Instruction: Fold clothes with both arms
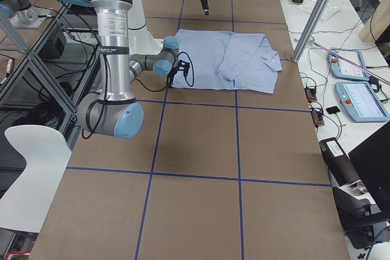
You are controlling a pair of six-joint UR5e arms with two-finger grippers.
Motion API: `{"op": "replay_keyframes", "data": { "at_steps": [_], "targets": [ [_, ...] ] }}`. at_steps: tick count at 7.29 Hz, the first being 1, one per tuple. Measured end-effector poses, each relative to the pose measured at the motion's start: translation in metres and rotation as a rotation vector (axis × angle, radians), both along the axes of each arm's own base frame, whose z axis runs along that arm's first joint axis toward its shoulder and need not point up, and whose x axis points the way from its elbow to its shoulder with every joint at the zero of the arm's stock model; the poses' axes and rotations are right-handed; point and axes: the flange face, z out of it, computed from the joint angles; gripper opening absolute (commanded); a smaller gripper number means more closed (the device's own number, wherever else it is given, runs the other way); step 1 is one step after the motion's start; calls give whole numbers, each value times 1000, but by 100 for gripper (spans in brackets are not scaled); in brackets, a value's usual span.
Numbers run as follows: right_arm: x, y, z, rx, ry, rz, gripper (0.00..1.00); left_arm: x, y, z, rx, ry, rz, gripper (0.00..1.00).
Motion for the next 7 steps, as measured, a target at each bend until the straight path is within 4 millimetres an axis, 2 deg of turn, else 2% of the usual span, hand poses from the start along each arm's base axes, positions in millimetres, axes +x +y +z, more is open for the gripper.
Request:
{"op": "replay_keyframes", "data": {
  "at_steps": [1,4,7],
  "targets": [
    [0,-1,0,-1,0,3,0,0,0,0,0,0,0,100],
    [1,-3,-4,1,-8,7,0,-1,-1,0,0,1,-3,100],
    [7,-8,-19,12,-35,25,0,-2,-2,8,-19,-14,-7,100]
  ]
}}
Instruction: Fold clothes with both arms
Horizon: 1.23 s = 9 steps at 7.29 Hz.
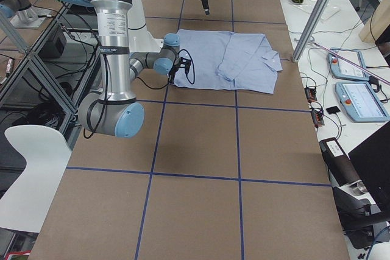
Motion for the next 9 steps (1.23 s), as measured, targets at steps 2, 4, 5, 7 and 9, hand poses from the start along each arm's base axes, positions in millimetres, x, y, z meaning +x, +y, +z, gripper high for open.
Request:
{"op": "replay_keyframes", "data": {
  "at_steps": [2,4,5,7,9],
  "targets": [
    [8,-4,-11,9,-21,16,0,1,5,30,-59,-41,-4,100],
    [15,-10,-18,8,-37,28,0,11,24,60,-136,-75,1,100],
    [19,-12,-22,8,-46,33,0,23,41,71,-166,-91,21,99],
    [25,-16,-28,11,-58,42,0,49,69,88,-214,-119,58,99],
    [28,-19,-30,13,-63,50,0,72,82,108,-246,-159,75,94]
  ]
}}
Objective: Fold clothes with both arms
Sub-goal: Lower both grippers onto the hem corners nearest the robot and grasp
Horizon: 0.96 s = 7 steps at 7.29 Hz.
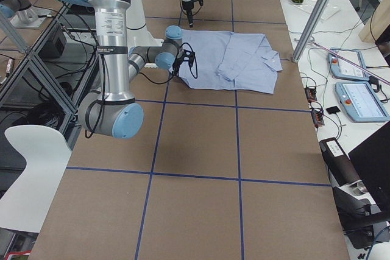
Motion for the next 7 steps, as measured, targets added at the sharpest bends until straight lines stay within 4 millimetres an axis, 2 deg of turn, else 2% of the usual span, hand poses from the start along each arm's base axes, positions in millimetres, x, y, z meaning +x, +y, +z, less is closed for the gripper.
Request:
{"op": "replay_keyframes", "data": {
  "at_steps": [3,7],
  "targets": [
    [3,-3,-1,1,-4,8,0,19,8,21,-16,-44,21,78],
    [5,-8,-2,0,-3,18,0,27,23,24,-18,-51,52,74]
  ]
}}
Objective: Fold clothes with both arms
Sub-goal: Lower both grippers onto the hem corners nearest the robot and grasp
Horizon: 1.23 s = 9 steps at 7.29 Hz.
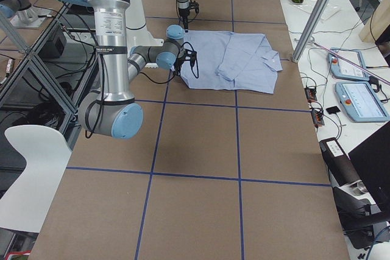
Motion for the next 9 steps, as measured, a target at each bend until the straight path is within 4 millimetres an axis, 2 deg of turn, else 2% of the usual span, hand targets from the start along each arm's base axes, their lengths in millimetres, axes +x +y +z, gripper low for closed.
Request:
{"op": "replay_keyframes", "data": {
  "at_steps": [4,9],
  "targets": [
    [1,-3,-3,1,-6,6,0,3,8,4,-3,-8,17,63],
    [2,-5,-3,1,-6,10,0,2,11,15,-9,-29,21,57]
  ]
}}
